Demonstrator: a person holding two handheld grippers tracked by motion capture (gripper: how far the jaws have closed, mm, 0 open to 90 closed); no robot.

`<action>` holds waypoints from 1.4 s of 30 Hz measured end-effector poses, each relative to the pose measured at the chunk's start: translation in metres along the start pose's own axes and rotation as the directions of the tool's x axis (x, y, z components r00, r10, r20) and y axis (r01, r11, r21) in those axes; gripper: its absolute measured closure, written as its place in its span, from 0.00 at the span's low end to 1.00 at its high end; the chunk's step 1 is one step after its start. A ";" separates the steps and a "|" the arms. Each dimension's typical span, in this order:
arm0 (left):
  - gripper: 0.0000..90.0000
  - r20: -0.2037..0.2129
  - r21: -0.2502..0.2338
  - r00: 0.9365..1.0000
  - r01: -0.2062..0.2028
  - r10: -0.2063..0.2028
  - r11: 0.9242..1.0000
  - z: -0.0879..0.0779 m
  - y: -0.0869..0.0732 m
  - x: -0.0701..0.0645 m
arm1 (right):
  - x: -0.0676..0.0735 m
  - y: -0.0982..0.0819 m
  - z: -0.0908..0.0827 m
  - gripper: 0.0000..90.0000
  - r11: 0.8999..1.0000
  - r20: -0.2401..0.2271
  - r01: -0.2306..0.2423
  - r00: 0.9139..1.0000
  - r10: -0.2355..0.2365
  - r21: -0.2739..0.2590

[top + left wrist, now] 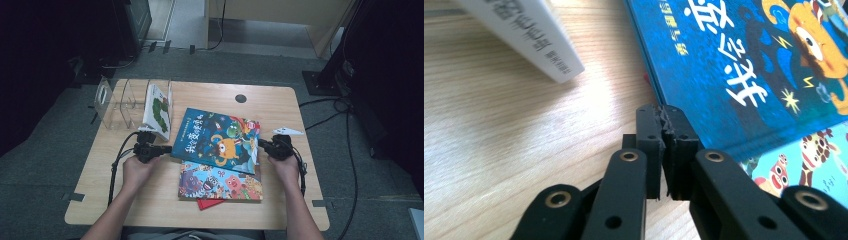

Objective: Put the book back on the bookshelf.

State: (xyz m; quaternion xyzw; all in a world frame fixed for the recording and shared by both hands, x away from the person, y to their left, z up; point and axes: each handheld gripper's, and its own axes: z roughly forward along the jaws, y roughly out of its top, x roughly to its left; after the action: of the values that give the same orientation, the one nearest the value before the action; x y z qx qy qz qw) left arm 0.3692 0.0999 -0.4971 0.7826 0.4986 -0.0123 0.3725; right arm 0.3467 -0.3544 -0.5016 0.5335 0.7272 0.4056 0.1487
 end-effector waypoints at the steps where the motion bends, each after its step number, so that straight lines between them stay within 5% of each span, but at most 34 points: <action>1: 0.96 -0.004 -0.007 1.000 0.007 -0.007 1.000 0.001 0.001 0.000 | 0.000 0.000 0.000 1.00 1.000 0.001 -0.001 1.000 0.001 -0.001; 24: 1.00 0.085 0.037 0.996 0.006 -0.009 0.999 0.005 -0.011 -0.025 | -0.012 -0.003 -0.011 1.00 0.999 -0.022 -0.041 0.999 0.041 -0.010; 27: 0.98 0.102 0.051 0.995 -0.012 0.006 0.999 0.008 -0.013 -0.032 | -0.012 -0.003 -0.011 1.00 0.999 -0.052 -0.048 0.998 0.047 -0.012; 29: 0.96 0.074 0.049 0.997 -0.025 0.022 0.998 0.007 -0.013 -0.036 | -0.010 -0.002 -0.011 1.00 1.000 -0.042 -0.023 0.999 0.023 -0.008; 42: 0.73 0.059 0.043 0.998 0.013 -0.015 0.999 0.004 0.004 -0.026 | -0.018 0.000 -0.011 1.00 0.999 0.008 -0.034 0.999 0.034 -0.022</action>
State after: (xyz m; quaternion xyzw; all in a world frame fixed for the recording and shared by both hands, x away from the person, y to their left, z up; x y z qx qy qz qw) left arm 0.3607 0.0769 -0.4871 0.7861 0.4924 -0.0488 0.3704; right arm 0.3465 -0.3750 -0.4990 0.5458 0.7129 0.4136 0.1507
